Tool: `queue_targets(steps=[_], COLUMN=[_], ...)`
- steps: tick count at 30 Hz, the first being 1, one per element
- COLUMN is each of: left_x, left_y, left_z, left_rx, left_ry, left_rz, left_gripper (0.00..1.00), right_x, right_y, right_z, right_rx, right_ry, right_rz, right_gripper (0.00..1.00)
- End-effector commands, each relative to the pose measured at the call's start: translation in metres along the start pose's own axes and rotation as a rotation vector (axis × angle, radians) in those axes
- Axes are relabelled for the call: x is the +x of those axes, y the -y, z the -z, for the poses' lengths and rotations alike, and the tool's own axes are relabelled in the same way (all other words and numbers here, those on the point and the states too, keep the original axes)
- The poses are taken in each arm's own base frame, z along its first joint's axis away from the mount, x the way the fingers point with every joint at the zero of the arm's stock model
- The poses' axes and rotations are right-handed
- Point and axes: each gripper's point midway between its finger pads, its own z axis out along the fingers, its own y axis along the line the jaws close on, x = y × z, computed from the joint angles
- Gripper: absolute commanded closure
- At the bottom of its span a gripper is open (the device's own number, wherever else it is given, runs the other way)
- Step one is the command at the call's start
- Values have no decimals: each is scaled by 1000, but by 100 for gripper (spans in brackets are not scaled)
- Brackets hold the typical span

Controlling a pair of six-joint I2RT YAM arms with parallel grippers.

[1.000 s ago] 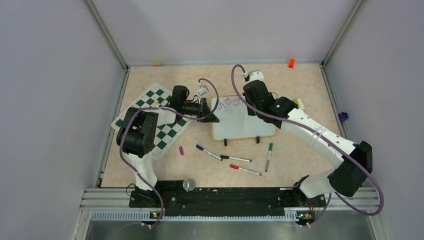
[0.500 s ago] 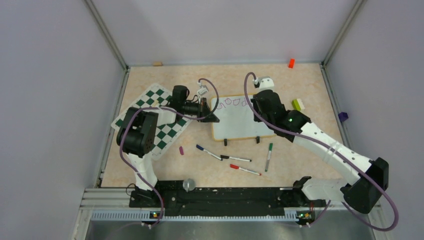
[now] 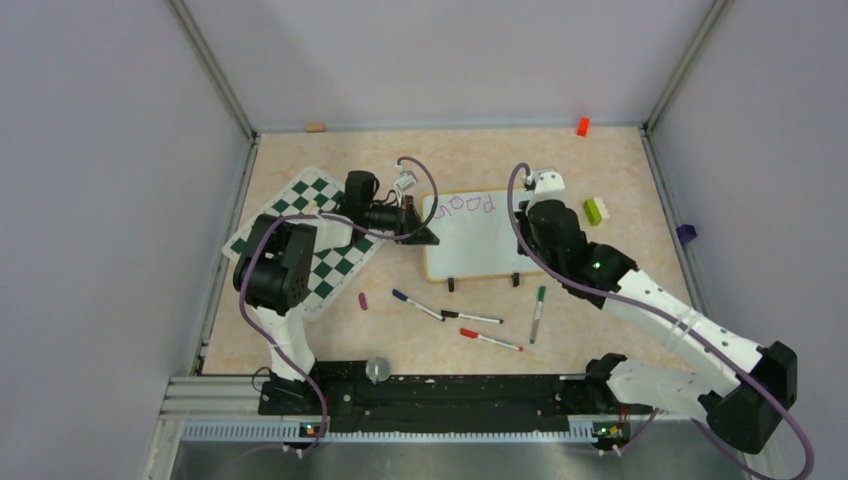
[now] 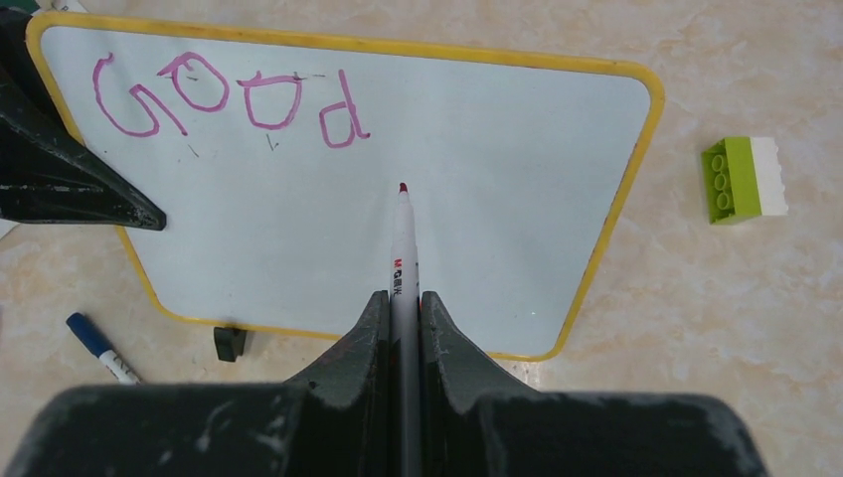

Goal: Write a sentence on the whiteboard

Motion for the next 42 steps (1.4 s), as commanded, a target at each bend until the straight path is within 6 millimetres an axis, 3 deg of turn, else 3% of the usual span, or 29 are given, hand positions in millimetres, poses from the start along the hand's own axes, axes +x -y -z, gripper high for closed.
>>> queue_targets(steps=[1,23,33,42], left_x=[7,6,8,8], left_y=[-1,-3,-2,-1], left_z=[-5,-5,-6,-6], left_rx=[-20,-20,-18,-15], left_ry=[-25,-26,-28,-27], left_rz=[-29,-28,-25,-27], left_gripper=[100,100,100,100], right_x=[-25,-7,-9,-8], right_y=[7,-24,-82,-103], right_z=[12,-5,-13,-29], right_rx=[-2,-98,-150,-140], right_ry=[110,-19,-24,-51], right_rz=[-51,-1,62,75], right_gripper=[100,100,100,100])
